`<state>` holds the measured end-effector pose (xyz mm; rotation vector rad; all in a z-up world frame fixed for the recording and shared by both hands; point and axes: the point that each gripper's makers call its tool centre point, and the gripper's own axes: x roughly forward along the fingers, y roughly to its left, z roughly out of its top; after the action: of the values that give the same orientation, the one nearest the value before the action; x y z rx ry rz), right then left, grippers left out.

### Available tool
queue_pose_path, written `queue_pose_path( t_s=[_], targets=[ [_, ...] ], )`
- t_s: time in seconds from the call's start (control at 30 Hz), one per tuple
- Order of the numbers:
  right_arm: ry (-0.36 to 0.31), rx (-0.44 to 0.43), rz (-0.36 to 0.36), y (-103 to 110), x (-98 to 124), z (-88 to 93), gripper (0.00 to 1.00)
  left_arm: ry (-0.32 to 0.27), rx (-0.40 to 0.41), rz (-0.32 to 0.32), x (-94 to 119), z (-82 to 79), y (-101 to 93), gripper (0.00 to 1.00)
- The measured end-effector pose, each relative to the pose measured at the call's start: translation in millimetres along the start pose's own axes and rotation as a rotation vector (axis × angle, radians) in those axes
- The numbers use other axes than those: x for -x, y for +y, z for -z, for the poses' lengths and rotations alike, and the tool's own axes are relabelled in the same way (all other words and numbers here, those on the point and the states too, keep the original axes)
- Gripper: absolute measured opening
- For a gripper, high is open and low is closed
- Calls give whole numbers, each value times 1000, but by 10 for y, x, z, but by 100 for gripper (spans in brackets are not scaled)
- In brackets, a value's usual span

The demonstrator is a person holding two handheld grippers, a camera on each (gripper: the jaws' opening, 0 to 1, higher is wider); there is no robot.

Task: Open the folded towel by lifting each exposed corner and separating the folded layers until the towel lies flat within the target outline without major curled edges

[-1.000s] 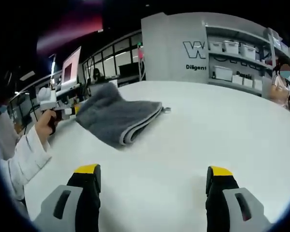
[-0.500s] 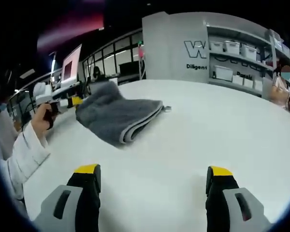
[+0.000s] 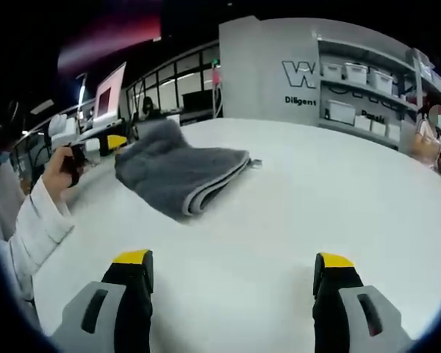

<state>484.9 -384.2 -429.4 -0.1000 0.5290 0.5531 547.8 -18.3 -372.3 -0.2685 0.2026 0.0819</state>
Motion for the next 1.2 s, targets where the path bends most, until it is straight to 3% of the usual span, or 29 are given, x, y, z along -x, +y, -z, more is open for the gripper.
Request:
queue_pose_path(
  t_s=[0.07, 0.13, 0.3, 0.33, 0.5, 0.73, 0.87, 1.03, 1.2],
  targets=[
    [6, 4, -1, 8, -6, 6, 89, -33, 8, 63, 0, -75, -153, 77],
    [7, 10, -1, 13, -10, 7, 89, -39, -22, 78, 14, -100, -225, 82],
    [12, 19, -1, 28, -11, 13, 89, 0, -72, 128, 5, -50, -365, 91],
    [11, 20, -2, 29, -11, 12, 89, 18, -80, 168, 8, -22, -426, 91],
    [15, 24, 0, 33, -15, 17, 90, 45, -102, 230, 4, 11, -572, 99],
    [22, 27, -1, 39, -26, 35, 90, 154, -145, 337, 8, 217, -786, 99],
    [18, 27, 1, 38, -25, 27, 90, 159, -219, 371, 43, 239, -889, 97],
    [4, 20, -5, 49, -27, 1, 90, 178, -208, 436, 69, 287, -1021, 95],
    [2, -2, -40, 118, -60, 9, 90, 161, -201, 510, 112, 271, -1195, 95]
  ],
)
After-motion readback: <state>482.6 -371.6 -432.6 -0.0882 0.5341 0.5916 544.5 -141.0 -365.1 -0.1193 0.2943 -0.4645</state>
